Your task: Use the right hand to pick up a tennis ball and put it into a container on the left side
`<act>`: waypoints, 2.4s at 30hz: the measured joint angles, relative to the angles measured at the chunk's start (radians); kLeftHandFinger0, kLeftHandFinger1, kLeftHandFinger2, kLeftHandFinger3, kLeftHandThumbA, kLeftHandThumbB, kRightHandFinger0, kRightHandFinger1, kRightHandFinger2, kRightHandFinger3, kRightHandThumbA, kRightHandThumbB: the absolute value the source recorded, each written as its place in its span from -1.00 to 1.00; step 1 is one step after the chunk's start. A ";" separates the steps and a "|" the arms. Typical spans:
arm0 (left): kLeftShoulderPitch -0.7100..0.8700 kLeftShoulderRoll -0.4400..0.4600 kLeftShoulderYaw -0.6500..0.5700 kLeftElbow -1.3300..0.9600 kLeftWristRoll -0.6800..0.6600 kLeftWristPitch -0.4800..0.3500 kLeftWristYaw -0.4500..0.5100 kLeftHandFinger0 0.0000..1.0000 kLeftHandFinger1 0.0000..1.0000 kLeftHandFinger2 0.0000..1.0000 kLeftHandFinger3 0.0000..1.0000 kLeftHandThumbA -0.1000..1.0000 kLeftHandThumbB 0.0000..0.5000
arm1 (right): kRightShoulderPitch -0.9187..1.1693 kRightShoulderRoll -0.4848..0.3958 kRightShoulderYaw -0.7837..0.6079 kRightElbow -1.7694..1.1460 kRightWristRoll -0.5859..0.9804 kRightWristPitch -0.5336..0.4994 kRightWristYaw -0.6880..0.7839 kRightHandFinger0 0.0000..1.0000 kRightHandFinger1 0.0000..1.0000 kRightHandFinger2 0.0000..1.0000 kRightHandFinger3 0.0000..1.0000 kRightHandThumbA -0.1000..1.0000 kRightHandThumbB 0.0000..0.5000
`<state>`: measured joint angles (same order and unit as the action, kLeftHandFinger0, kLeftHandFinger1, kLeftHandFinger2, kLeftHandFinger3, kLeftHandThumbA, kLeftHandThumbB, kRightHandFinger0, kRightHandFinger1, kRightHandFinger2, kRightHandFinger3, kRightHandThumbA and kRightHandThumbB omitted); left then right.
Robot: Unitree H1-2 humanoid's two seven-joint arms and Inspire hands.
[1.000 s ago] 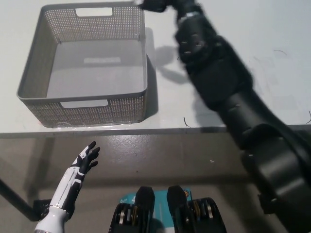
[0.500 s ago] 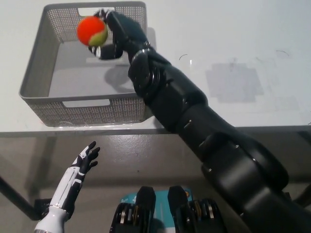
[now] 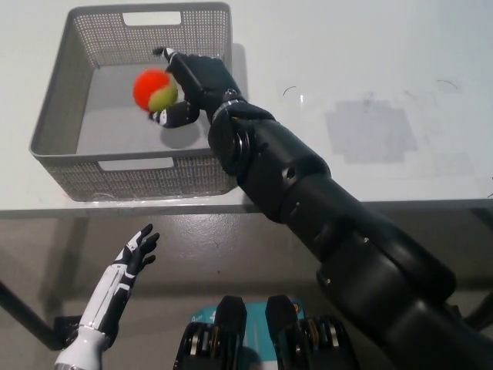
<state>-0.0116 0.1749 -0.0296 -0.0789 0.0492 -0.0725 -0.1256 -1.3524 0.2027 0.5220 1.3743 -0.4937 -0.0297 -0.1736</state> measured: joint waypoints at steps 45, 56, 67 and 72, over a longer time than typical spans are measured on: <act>-0.008 0.004 -0.001 0.007 0.001 0.005 -0.011 1.00 1.00 1.00 1.00 1.00 -0.34 | 0.963 -0.361 -0.318 -1.341 0.167 0.012 0.086 1.00 1.00 1.00 1.00 1.00 0.38; -0.006 0.004 0.000 0.006 0.000 0.004 -0.011 1.00 1.00 1.00 1.00 1.00 -0.35 | 1.271 -0.315 -0.369 -1.353 0.382 -0.111 0.136 1.00 1.00 1.00 1.00 1.00 -0.18; -0.003 0.005 0.001 0.005 0.000 0.000 -0.011 1.00 1.00 1.00 1.00 1.00 -0.40 | 1.323 -0.297 -0.396 -1.327 0.520 -0.183 0.207 1.00 1.00 1.00 1.00 1.00 -0.03; 0.002 0.005 0.001 0.005 0.000 0.000 -0.011 1.00 1.00 1.00 1.00 1.00 -0.35 | 1.323 -0.296 -0.397 -1.311 0.525 -0.191 0.219 1.00 1.00 1.00 1.00 1.00 0.12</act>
<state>-0.0097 0.1801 -0.0287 -0.0740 0.0490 -0.0726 -0.1370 -0.0296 -0.0935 0.1255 0.0635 0.0308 -0.2205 0.0457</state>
